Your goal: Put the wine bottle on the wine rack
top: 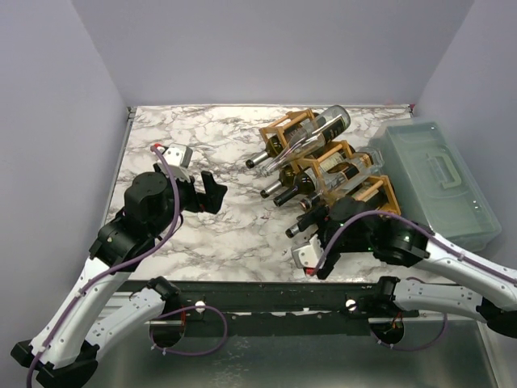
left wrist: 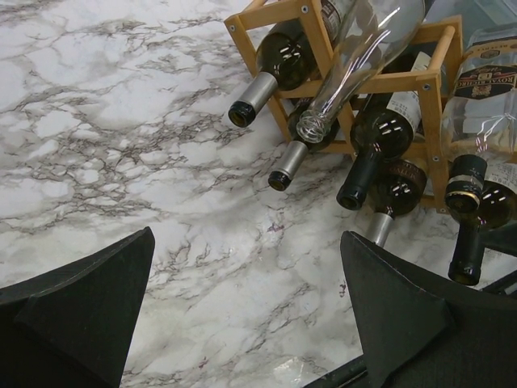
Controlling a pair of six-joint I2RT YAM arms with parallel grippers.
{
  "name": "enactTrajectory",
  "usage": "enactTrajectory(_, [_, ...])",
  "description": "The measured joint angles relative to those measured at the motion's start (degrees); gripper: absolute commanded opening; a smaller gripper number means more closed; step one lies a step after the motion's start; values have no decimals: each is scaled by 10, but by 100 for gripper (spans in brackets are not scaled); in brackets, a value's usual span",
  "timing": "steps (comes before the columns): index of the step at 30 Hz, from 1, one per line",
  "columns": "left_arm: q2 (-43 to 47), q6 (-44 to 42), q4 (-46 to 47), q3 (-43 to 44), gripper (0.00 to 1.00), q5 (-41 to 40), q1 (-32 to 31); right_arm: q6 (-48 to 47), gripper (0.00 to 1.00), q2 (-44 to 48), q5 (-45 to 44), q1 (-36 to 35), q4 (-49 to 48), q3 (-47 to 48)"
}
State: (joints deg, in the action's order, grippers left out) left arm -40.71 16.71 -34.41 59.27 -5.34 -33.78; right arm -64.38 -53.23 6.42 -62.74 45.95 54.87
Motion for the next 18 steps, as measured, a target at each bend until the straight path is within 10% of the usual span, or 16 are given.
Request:
enactTrajectory(12, [-47,-5,-8,122,99,-28,0,329,100,112,-56,-2,-310,81])
enactTrajectory(18, [-90,-34,-4,230,99,-65,0,466,100,112,-288,-3,-519,79])
